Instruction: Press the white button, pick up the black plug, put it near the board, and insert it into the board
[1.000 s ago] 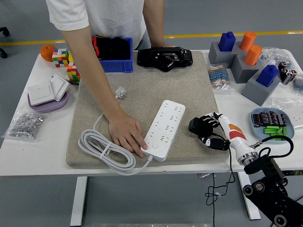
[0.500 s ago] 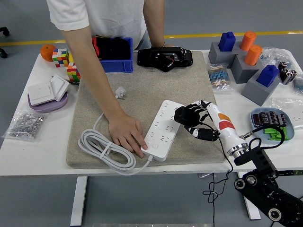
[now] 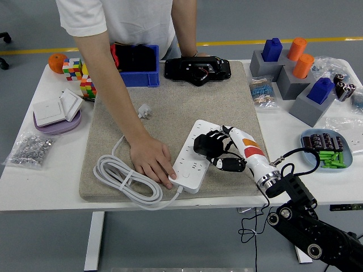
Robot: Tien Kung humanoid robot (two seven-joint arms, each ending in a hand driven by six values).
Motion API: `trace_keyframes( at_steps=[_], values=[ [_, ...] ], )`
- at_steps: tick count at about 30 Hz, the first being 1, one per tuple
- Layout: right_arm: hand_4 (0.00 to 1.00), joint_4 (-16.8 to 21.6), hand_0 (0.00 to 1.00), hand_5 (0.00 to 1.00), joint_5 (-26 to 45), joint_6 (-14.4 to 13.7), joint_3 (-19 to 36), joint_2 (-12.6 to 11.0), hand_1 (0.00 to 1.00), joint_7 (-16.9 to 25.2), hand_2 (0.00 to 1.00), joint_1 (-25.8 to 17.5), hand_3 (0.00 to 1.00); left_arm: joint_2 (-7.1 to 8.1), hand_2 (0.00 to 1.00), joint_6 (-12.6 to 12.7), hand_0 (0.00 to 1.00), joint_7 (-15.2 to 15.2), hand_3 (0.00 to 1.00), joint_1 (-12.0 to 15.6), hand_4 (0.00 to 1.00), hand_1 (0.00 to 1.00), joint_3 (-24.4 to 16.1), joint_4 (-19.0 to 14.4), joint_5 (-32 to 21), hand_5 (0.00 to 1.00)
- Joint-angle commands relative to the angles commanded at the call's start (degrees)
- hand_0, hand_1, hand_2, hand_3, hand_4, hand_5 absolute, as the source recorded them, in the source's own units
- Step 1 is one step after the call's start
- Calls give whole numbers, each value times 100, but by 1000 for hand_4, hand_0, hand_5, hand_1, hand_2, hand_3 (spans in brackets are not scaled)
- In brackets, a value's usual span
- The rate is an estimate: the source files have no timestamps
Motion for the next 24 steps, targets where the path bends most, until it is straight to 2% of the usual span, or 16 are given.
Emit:
trace_keyframes(
  at_steps=[24],
  values=[
    [695, -140, 366, 2, -32, 61, -17, -27, 258, -19, 232, -30, 456, -20, 590, 12, 708, -14, 683, 6, 647, 664, -58, 0, -12, 289]
  ],
)
